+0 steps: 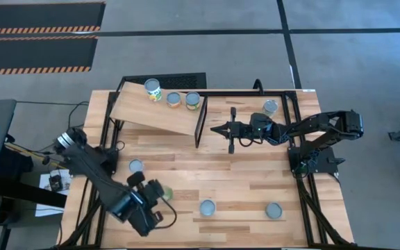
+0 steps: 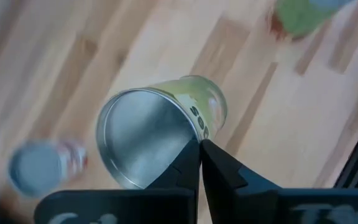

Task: Pick and place cans onto a shelf
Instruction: Put the canned oranges on the shelf

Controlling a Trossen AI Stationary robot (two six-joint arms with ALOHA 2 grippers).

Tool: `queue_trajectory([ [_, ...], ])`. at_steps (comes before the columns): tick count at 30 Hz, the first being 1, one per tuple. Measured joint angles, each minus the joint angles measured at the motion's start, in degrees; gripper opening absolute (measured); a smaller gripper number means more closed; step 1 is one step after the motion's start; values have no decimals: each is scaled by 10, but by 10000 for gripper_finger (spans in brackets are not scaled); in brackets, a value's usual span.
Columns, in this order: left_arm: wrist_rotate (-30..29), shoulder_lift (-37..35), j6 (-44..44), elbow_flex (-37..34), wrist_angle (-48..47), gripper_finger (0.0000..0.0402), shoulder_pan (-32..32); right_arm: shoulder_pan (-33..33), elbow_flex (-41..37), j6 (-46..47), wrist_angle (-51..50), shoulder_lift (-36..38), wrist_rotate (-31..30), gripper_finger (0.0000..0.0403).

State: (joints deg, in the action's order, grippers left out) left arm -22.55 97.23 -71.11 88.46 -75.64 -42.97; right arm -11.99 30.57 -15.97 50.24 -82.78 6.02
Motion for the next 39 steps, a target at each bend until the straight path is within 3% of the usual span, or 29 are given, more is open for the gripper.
queue_trajectory([
  [5,-29,-67,89,-80,83,0,42,0,0,0,0,0,0,12],
  [10,-7,-155,150,-189,209,0,81,3,0,0,0,0,0,12],
  [15,28,-225,133,-240,195,0,127,4,3,0,0,0,1,12],
  [19,41,-257,150,-237,145,0,175,3,4,0,-1,0,2,12],
  [29,68,-269,348,-149,93,0,281,3,4,0,-4,0,2,12],
  [39,55,-269,354,-32,-81,0,345,3,4,9,-5,0,2,12],
])
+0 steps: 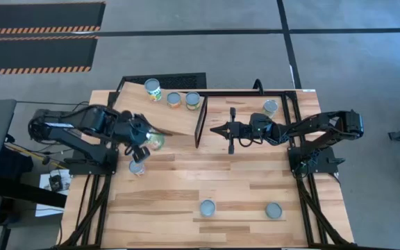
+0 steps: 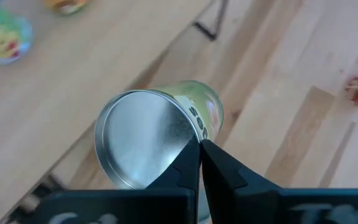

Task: Pick and place cans onto a shelf
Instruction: Put the canned oranges on the shelf

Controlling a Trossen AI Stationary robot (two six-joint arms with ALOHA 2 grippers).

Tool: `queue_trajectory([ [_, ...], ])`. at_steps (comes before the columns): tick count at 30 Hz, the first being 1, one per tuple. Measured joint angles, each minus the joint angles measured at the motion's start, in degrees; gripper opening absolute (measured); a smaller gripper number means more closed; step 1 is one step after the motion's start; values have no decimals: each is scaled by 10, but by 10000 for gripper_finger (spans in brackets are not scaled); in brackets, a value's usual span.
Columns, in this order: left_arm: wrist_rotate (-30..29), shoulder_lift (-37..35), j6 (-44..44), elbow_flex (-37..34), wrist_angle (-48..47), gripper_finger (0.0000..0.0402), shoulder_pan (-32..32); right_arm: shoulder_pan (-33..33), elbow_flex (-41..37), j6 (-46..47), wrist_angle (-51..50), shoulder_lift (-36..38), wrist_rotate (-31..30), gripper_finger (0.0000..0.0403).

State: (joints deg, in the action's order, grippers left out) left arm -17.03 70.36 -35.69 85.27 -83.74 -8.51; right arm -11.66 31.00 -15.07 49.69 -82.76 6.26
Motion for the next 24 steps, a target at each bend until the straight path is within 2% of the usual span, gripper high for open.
queue_trajectory([
  [4,-2,0,-2,36,-43,0,31,0,0,0,0,0,0,12],
  [11,-5,0,45,81,-56,0,93,0,0,0,-13,0,0,12],
  [19,4,0,115,98,-63,0,251,0,0,-2,-20,0,0,12],
  [24,19,16,208,99,-63,0,370,-1,0,-3,-29,0,0,12],
])
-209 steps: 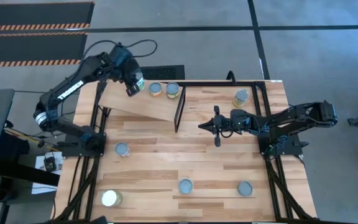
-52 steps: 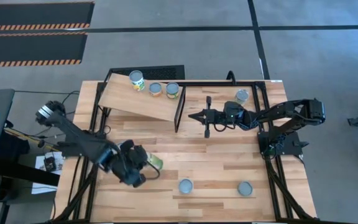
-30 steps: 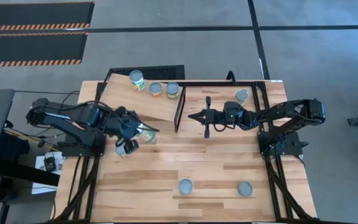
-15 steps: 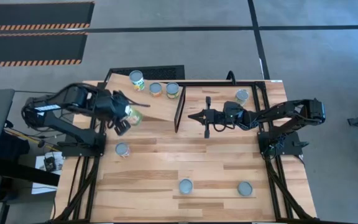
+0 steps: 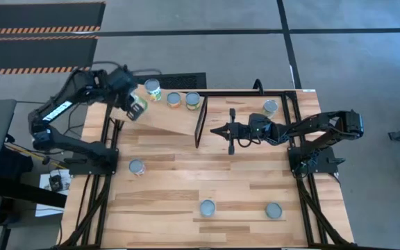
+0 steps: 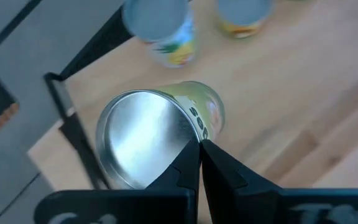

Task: Pick and place cans onto a shelf
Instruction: Put the canned oranges on the shelf

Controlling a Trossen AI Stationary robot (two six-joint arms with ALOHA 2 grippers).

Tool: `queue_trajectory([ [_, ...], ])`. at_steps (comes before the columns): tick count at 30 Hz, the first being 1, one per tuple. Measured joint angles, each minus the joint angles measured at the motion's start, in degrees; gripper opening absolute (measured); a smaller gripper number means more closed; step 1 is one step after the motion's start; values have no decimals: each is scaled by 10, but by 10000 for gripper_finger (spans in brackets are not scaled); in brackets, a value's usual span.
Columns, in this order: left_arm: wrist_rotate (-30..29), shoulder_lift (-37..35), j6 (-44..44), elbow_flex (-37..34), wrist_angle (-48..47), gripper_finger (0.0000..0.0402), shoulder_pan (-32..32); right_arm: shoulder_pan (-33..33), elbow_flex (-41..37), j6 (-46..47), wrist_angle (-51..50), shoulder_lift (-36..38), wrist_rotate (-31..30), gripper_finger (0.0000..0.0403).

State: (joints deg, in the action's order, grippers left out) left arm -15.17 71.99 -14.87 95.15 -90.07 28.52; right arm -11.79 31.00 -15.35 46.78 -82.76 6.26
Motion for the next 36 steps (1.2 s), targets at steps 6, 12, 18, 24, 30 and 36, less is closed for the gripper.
queue_trajectory([
  [6,24,57,122,0,4,0,121,0,0,-1,-1,0,0,12],
  [12,24,112,198,31,15,0,191,0,0,-1,-1,0,0,12],
  [18,25,163,232,78,15,0,232,0,0,-3,-1,0,0,12],
  [24,54,207,247,95,15,0,240,0,0,-3,-1,0,0,12],
  [30,29,219,254,95,24,0,237,0,0,-3,-1,0,0,12],
  [36,34,218,245,96,26,1,237,0,0,-10,-1,0,0,12],
])
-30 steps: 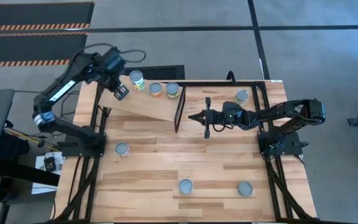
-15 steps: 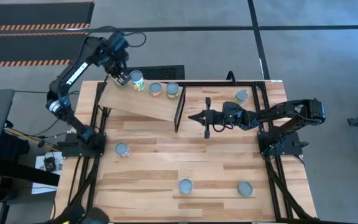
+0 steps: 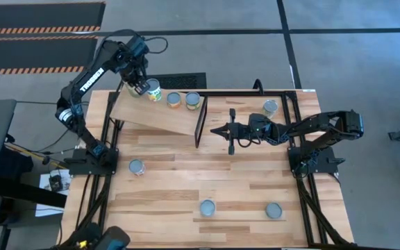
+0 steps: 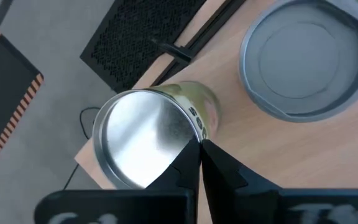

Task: Pick and place cans onto a shelf
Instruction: Put the canned oranges on the shelf, then put the canned diced tomatoes on the shelf

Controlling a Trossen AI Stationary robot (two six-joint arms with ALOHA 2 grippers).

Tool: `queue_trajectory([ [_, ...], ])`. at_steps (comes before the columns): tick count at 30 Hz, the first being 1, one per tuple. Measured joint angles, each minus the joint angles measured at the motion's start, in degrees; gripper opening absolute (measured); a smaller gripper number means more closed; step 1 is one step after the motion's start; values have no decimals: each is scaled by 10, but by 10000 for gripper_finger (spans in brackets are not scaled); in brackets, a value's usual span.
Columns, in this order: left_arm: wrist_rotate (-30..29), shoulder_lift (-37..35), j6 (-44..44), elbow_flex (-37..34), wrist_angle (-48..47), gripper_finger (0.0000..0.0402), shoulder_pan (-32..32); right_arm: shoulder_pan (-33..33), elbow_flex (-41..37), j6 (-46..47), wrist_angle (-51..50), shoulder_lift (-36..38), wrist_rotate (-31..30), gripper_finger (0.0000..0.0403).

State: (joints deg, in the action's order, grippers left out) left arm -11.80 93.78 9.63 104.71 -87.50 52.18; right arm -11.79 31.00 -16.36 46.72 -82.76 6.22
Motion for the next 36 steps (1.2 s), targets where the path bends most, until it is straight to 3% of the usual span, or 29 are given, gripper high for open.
queue_trajectory([
  [19,-22,-1,-2,0,-5,66,0,0,0,0,0,0,0,12],
  [27,-20,-61,4,3,3,67,-16,0,0,0,6,0,0,12],
  [31,2,-118,-22,-11,30,65,-58,0,0,-1,5,0,0,12],
  [36,11,-204,-57,-93,124,45,-181,0,0,-1,1,0,0,12],
])
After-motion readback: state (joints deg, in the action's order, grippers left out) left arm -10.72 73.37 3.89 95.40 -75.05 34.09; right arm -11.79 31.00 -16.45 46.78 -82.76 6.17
